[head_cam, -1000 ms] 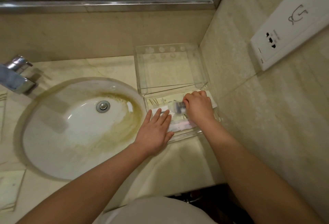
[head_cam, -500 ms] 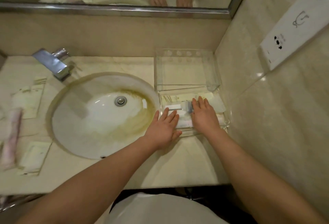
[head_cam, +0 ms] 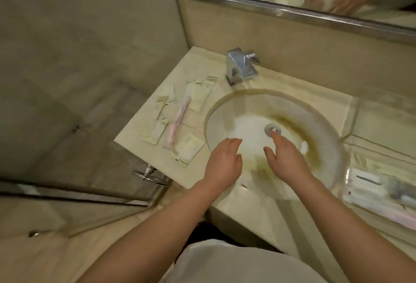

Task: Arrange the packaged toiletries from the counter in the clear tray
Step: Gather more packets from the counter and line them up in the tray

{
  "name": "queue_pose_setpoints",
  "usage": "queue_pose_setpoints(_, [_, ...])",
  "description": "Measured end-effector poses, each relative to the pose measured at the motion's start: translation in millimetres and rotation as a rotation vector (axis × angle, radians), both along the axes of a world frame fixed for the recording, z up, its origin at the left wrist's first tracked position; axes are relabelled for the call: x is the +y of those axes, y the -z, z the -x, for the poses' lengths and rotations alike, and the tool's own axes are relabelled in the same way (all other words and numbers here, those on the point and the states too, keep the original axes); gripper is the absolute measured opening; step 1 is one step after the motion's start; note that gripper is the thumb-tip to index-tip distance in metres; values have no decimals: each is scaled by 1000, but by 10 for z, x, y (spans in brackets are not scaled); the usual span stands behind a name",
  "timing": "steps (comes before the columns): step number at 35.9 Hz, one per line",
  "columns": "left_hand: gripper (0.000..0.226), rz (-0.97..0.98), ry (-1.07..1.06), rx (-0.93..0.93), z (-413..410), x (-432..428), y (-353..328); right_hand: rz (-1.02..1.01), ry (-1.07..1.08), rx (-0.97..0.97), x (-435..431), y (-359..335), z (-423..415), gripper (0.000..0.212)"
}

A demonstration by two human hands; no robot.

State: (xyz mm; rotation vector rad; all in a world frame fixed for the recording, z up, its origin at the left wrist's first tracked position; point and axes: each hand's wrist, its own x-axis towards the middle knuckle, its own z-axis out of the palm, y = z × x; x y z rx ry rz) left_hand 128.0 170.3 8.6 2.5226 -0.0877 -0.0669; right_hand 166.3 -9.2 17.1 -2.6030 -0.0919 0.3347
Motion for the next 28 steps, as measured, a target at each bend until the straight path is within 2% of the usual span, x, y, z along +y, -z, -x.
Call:
queue_pose_setpoints(5, [38,56,-299,-44,-147,1051,3,-25,-151,92,1003,49,-169,63])
queue_pose_setpoints(10, [40,84,-502,106,-468,1814,21,-46,-133,158,1790,118,-312,60])
queue_pose_setpoints(14, [54,50,-450,279,-736,2069,109,-34,-87,177,2196,154,-444,55])
queue_pose_setpoints(22, [30,-194,-243,416,-971,2088,150,158,-104,180,2423,215,-487,78])
queue_pose_setpoints(25, [18,-196,-213,480,-992,2081,193,241,-127,172,2446,224,-459,84])
queue_pose_setpoints(28, [16,-120,-212,486,-1006,2088,204,261,-122,159,2456,257,-420,84])
